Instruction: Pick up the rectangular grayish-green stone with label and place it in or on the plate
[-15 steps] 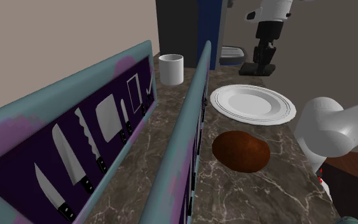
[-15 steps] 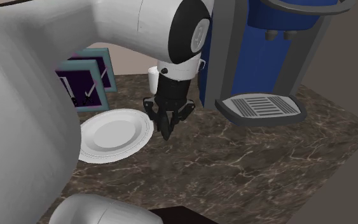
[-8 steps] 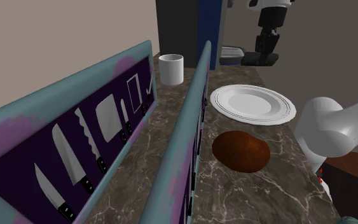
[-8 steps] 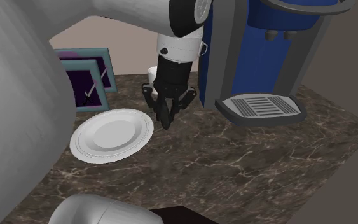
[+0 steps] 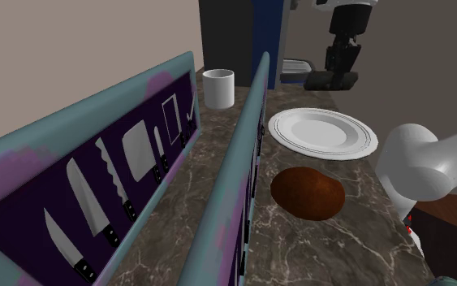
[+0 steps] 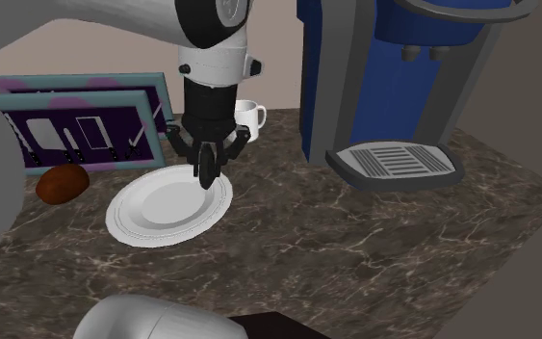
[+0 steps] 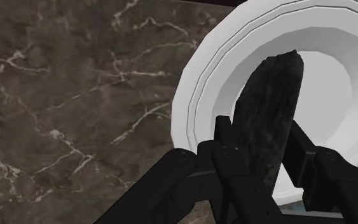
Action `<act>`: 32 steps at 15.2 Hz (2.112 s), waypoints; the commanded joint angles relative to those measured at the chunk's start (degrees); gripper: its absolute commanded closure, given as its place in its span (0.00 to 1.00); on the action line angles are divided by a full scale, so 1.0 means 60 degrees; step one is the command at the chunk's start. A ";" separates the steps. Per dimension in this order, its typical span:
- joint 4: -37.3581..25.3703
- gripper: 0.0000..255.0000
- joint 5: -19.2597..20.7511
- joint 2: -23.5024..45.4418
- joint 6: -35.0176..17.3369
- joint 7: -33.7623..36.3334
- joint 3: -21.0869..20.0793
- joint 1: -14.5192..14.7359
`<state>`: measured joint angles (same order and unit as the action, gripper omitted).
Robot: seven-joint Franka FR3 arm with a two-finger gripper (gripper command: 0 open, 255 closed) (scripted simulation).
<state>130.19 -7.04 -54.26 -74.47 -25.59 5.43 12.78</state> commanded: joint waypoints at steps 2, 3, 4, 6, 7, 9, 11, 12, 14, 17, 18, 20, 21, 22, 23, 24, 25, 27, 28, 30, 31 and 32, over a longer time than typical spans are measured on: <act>0.0182 1.00 -0.0613 -0.0193 -0.0089 0.0673 -0.0710 0.0100; 0.0219 1.00 -0.0818 -0.0234 -0.0128 0.0892 -0.0949 0.0136; 0.0246 1.00 -0.1023 -0.0264 -0.0171 0.1110 -0.1188 0.0174; 0.0267 1.00 -0.1342 -0.0290 -0.0246 0.1451 -0.1563 0.0236; 0.0435 1.00 -0.1348 -0.0360 -0.0342 0.1428 -0.1574 0.0235; 0.0768 1.00 -0.1360 -0.0496 -0.0534 0.1382 -0.1596 0.0232; 0.1095 1.00 -0.1375 -0.0628 -0.0725 0.1336 -0.1618 0.0231; 0.1257 1.00 -0.1382 -0.0692 -0.0820 0.1314 -0.1630 0.0230; 0.1578 1.00 -0.1399 -0.0817 -0.1012 0.1270 -0.1654 0.0230; 0.2050 1.00 -0.1428 -0.0995 -0.1299 0.1204 -0.1693 0.0232; 0.2288 1.00 -0.1445 -0.1082 -0.1447 0.1171 -0.1714 0.0233; 0.2288 1.00 -0.1445 -0.1083 -0.1447 0.1170 -0.1714 0.0233; 0.2288 1.00 -0.1445 -0.1082 -0.1447 0.1170 -0.1714 0.0233; 0.2288 1.00 -0.1445 -0.1082 -0.1447 0.1170 -0.1714 0.0233; 0.2288 1.00 -0.1445 -0.1082 -0.1447 0.1170 -0.1714 0.0233; 0.2288 1.00 -0.1445 -0.1082 -0.1447 0.1170 -0.1714 0.0233; 0.2288 1.00 -0.1445 -0.1082 -0.1447 0.1170 -0.1714 0.0233; 0.2288 0.00 -0.1445 -0.1082 -0.1447 0.1170 -0.1714 0.0233; 0.2288 0.00 -0.1445 -0.1082 -0.1447 0.1171 -0.1714 0.0233; 0.2288 0.00 -0.1445 -0.1082 -0.1447 0.1171 -0.1714 0.0233; 0.2288 0.00 -0.1445 -0.1082 -0.1447 0.1171 -0.1714 0.0233; 0.2288 0.00 -0.1445 -0.1082 -0.1447 0.1171 -0.1714 0.0233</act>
<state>143.92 -15.71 -60.75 -83.15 -18.57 -4.86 14.17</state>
